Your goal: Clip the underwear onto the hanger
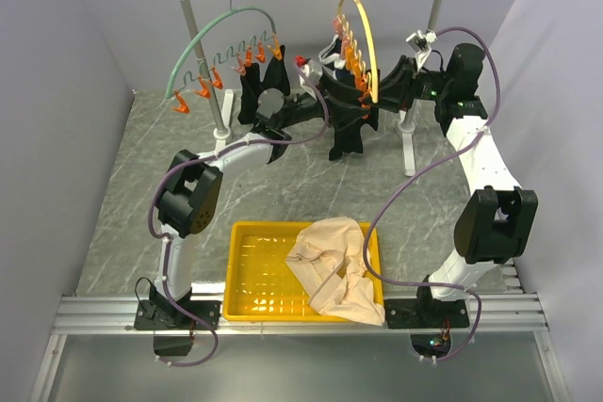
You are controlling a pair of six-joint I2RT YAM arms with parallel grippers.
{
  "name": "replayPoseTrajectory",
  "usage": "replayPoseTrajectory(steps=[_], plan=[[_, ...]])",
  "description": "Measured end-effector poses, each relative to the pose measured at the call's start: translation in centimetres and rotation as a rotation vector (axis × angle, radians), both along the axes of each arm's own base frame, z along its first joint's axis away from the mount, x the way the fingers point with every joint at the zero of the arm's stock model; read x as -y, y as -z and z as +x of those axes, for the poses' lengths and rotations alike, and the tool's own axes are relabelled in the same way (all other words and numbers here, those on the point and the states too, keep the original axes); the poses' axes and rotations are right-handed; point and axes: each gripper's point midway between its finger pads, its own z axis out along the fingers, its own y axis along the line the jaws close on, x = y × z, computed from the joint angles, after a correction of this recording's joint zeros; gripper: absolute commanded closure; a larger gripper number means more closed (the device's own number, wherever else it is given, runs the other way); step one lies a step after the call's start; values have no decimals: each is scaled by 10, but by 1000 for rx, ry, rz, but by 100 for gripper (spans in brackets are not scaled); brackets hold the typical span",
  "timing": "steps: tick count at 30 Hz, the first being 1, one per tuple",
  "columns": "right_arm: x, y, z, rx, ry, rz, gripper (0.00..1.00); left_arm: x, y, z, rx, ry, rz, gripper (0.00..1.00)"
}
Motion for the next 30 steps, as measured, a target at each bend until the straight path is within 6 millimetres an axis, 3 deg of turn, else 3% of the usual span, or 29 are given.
replayPoseTrajectory(steps=[3, 6, 12, 17, 20, 23, 24, 27, 30], plan=[[-1, 0, 0, 0, -1, 0, 100, 1, -13, -1, 12, 0, -25, 42], [0, -1, 4, 8, 20, 0, 100, 3, -15, -5, 8, 21, -27, 62], [1, -1, 6, -1, 34, 3, 100, 6, -13, -6, -10, 39, -32, 59], [0, -1, 6, -9, 37, 8, 100, 7, -12, -6, -17, 41, -30, 65], [0, -1, 7, -1, 38, 9, 100, 7, -12, -7, -22, 43, -31, 77], [0, -1, 7, -6, 39, 10, 99, 7, -11, -7, -27, 51, -31, 97], [0, -1, 7, -6, 39, 10, 84, 7, -11, -7, -32, 55, -33, 99], [0, 0, 5, -17, 33, 11, 56, 6, -10, -9, -38, 72, -37, 100], [-1, 0, 1, -22, 14, 11, 53, 6, -7, -8, -44, 82, -37, 100]])
